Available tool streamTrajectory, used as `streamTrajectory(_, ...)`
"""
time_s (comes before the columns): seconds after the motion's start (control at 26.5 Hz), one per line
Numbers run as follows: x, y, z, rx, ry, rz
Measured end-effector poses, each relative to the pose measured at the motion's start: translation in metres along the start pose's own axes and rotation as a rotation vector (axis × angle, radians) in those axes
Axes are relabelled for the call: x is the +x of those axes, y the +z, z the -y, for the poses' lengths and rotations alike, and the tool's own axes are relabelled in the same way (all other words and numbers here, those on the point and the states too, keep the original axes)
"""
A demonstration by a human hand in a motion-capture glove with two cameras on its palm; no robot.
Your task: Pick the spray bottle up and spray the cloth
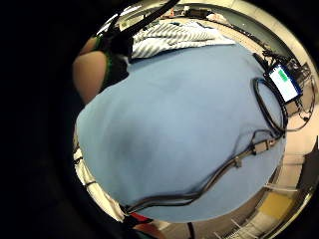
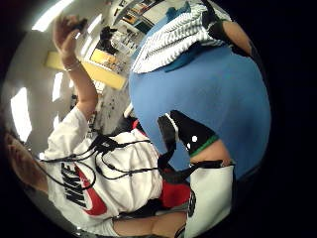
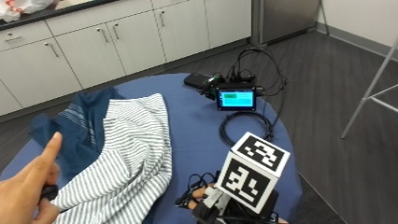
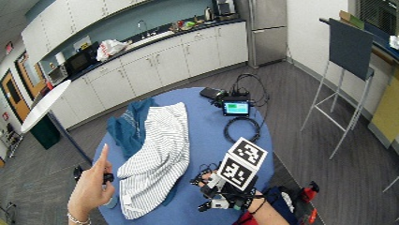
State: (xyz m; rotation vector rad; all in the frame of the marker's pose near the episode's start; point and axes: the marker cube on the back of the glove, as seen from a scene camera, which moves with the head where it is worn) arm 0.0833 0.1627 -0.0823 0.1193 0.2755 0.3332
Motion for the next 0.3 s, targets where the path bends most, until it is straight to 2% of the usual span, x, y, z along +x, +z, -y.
streamTrajectory(0.3,-0.0091,0.011,0.0097,-0.009,-0.028,0.023)
